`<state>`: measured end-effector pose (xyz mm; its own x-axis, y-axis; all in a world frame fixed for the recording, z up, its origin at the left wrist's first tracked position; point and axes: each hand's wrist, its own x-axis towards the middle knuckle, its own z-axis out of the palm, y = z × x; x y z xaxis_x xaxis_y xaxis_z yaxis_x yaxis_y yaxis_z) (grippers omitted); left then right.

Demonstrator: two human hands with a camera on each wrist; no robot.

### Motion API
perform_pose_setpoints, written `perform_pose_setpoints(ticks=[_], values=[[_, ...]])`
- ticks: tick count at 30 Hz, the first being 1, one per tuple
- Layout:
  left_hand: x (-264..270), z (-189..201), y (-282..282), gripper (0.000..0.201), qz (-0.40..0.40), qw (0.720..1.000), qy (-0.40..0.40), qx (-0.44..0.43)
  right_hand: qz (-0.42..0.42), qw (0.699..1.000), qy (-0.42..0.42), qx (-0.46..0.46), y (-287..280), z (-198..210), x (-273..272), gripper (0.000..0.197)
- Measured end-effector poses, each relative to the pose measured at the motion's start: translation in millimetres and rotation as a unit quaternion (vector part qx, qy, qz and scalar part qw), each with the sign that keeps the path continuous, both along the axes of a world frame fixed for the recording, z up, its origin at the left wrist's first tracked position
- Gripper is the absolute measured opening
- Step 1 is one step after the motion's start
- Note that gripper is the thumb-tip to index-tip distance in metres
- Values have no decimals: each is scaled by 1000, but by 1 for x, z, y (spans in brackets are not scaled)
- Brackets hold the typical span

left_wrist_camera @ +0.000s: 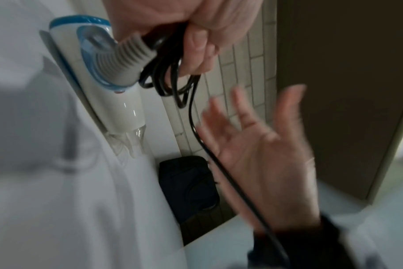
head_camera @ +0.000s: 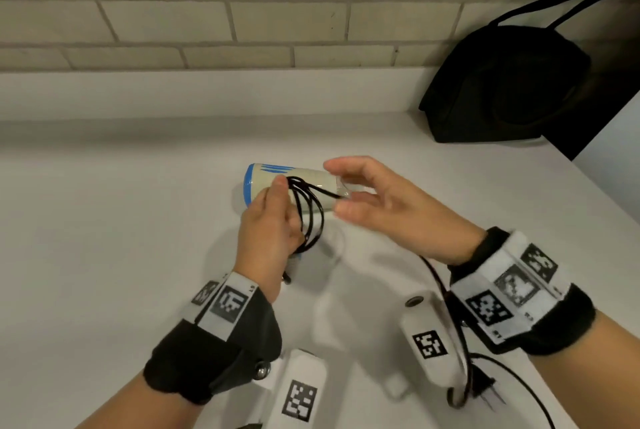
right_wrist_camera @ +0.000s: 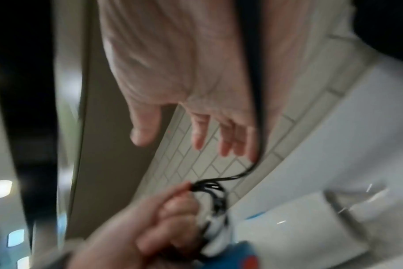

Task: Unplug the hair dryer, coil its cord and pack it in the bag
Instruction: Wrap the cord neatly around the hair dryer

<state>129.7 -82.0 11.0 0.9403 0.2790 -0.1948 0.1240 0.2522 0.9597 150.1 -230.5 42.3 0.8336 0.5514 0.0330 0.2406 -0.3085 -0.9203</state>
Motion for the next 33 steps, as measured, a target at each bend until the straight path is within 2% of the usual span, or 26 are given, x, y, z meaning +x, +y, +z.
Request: perform_pose_setpoints(ticks=[2,4,6,8,9,10,12,14,17,19,20,21,23,24,25,26,29,31,33], values=[[4,4,10,43,45,997,0,-61,15,978,-69,-198,-9,-6,-1,78],[8,7,18,43,73,992,-3,-98,86,951,-57,-292,-14,-11,-8,96],[9,11,21,43,96,991,-5,-90,146,919,-75,-359,-16,-17,-19,104],[10,14,24,43,116,990,-12,-81,168,884,-150,-410,-16,-22,-28,94],[11,14,27,42,124,989,-16,-79,162,886,-173,-400,-17,-22,-29,77],[11,14,30,42,132,988,-15,-79,150,901,-169,-370,-20,-21,-29,55],[13,13,38,41,149,985,-6,-80,102,957,-112,-246,-28,-15,-27,22],[13,12,46,41,160,983,-7,-90,28,993,-50,-103,-37,-10,-24,15],[10,15,50,44,141,983,-24,-114,-71,997,10,13,-45,-8,-17,20],[5,23,44,47,98,985,-36,-134,-139,989,-40,-26,-48,-18,-6,26],[3,26,40,47,79,985,-39,-147,-159,979,-83,-101,-49,-24,-2,30],[1,29,37,46,65,984,-41,-159,-161,959,-121,-201,-49,-28,1,35],[1,31,35,46,48,982,-45,-176,-127,888,-197,-395,-46,-39,2,44],[2,32,34,46,42,982,-48,-177,-99,864,-220,-443,-43,-43,1,50],[3,30,33,46,37,983,-51,-172,-69,858,-223,-457,-38,-44,0,56],[3,29,31,46,29,985,-52,-161,-44,869,-217,-442,-31,-43,-2,59],[3,25,17,45,-13,992,-59,-110,-7,931,-208,-300,-6,-34,-8,61],[1,25,6,45,-39,993,-64,-87,-20,950,-206,-235,10,-31,-8,60],[0,25,2,45,-46,993,-65,-82,-55,955,-210,-201,19,-33,-4,58]])
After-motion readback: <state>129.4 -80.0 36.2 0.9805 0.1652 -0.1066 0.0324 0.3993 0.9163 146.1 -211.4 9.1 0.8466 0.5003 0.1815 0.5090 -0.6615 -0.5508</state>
